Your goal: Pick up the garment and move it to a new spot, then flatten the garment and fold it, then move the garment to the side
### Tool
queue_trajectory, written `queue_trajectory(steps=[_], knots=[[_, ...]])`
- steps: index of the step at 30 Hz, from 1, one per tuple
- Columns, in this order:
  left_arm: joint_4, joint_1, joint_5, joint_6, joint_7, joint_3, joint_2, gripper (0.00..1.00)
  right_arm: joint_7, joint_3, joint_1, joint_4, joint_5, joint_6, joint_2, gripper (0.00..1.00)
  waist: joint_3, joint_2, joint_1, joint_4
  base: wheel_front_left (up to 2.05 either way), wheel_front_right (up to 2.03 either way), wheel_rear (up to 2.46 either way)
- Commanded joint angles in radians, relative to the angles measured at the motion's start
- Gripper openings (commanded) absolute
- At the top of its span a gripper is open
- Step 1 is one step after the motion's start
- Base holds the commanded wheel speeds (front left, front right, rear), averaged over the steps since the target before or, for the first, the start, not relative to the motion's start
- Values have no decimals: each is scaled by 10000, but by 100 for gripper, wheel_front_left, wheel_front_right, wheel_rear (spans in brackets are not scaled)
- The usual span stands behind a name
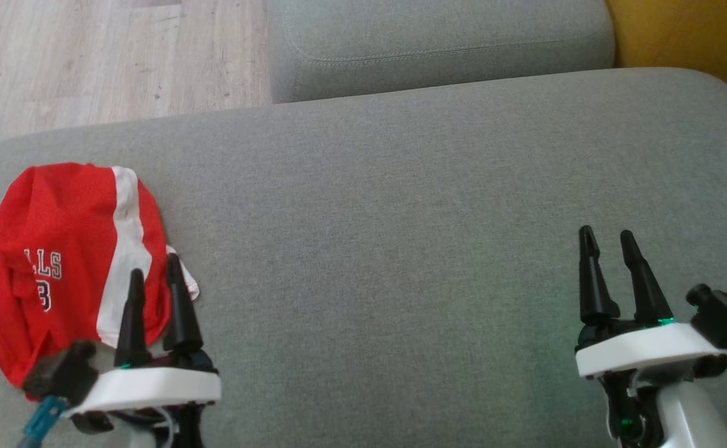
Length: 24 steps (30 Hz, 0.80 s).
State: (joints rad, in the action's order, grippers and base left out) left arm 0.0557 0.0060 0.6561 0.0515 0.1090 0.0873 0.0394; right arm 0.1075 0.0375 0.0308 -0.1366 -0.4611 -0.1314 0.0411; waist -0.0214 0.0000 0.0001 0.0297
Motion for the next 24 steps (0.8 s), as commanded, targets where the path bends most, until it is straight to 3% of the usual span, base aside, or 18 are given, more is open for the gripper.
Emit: queue_trajectory(steps=[1,15,24], knots=[[-465,-433,-421,-23,170,-54,77,100,195,254,373,488,410,5,64,100,4,0,-1,10,0,0,0],[-814,-494,-2635,-333,586,781,236,100,608,540,392,816,2494,6,72,100,-26,0,-1,107,0,0,0],[-873,-544,-3868,-766,853,1345,469,100,874,656,390,884,3801,6,77,100,-9,0,-1,134,0,0,0]])
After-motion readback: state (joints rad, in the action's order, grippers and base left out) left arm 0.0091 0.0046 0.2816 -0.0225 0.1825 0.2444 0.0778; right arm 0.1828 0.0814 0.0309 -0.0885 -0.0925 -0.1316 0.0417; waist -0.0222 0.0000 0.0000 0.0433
